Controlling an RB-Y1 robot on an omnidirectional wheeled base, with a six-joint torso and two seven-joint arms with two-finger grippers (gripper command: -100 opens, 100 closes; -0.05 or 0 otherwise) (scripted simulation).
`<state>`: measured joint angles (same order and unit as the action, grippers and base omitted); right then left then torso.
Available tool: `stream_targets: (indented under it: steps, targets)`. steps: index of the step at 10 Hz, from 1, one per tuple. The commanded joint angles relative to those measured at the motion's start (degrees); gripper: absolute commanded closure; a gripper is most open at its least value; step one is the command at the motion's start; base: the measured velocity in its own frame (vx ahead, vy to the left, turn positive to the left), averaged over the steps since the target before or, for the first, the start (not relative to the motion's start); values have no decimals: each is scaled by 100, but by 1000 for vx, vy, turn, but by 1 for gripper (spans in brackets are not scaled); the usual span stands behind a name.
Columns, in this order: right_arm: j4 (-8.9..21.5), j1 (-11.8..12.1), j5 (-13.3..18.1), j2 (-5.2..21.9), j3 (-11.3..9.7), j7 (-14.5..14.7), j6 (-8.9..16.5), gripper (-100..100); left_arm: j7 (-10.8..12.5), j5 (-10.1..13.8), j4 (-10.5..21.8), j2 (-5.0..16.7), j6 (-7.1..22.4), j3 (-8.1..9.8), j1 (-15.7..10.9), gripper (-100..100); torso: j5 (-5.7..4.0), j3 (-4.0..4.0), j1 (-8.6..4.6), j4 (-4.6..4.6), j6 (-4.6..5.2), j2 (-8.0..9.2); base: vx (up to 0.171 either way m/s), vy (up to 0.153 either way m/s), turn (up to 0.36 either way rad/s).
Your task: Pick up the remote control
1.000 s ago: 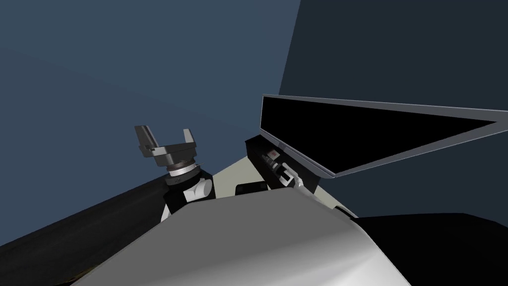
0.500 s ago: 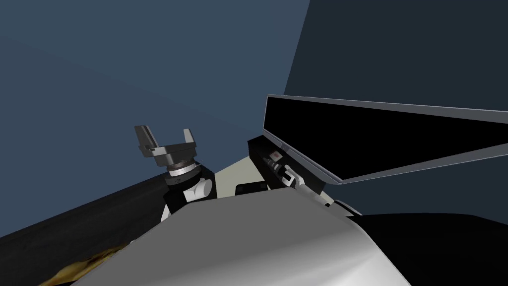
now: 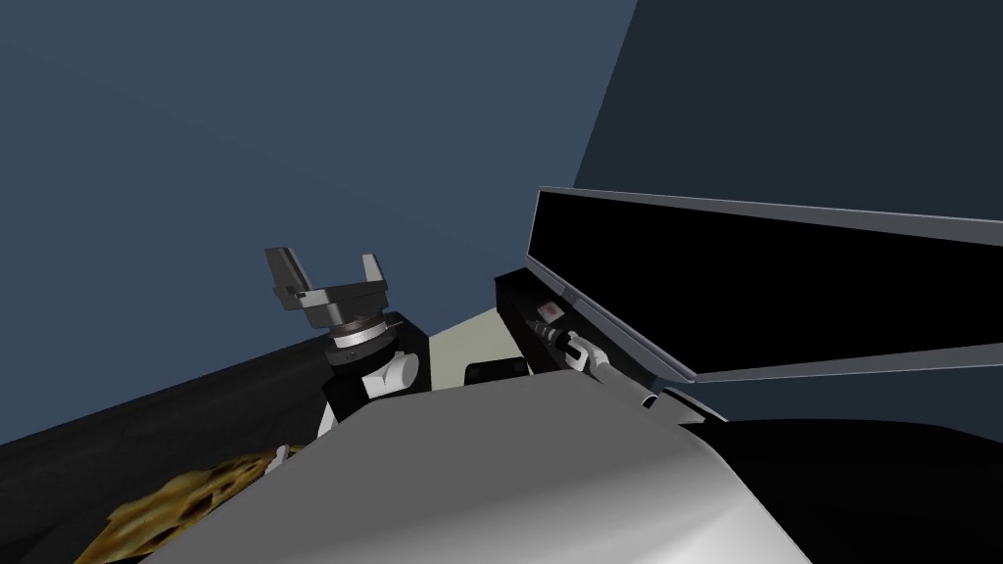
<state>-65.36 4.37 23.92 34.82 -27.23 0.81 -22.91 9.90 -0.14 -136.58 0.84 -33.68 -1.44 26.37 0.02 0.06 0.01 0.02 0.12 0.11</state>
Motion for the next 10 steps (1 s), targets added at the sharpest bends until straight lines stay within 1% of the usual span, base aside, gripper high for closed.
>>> stream_targets:
  steps: [1,2,3,4,5,6,7,8,9,10]
  targets:
    - [267,-28,13,31,-11,4,-57,-100,0,0,0,0,0,0,0,0,0,0,0,0,0,0,6,-9,-2]
    - [462,-126,148,191,-170,50,-78,-100,0,0,0,0,0,0,0,0,0,1,3,0,2,2,6,-12,185]
    - [675,-126,148,191,-170,50,-78,-100,0,0,0,0,0,0,-1,0,1,1,2,1,-4,0,7,-21,115]
    - [956,-216,282,344,-331,100,-103,-100,0,0,0,0,0,0,0,0,0,1,0,0,1,1,5,-21,173]
    - [1367,-298,414,475,-492,153,-131,-100,0,0,0,0,0,0,0,0,0,0,-1,0,-3,0,10,-37,281]
    - [1468,-298,414,490,-492,153,-131,-100,0,0,0,0,0,0,0,0,-1,1,-7,0,0,2,3,-39,71]
    - [1705,-372,545,628,-651,209,-162,-100,0,0,0,0,0,0,0,0,-2,2,-8,1,2,3,-5,-32,118]
    - [1849,-372,545,628,-651,209,-162,-100,0,0,0,0,0,0,0,0,-1,3,-7,1,0,5,-2,-25,79]
    - [2178,-438,672,754,-807,266,-195,-100,0,0,0,0,0,0,0,0,-1,3,-2,1,2,5,0,-25,129]
    - [2106,-438,672,754,-807,266,-195,-100,0,0,0,0,0,0,0,0,0,4,-3,1,1,6,-5,-28,78]
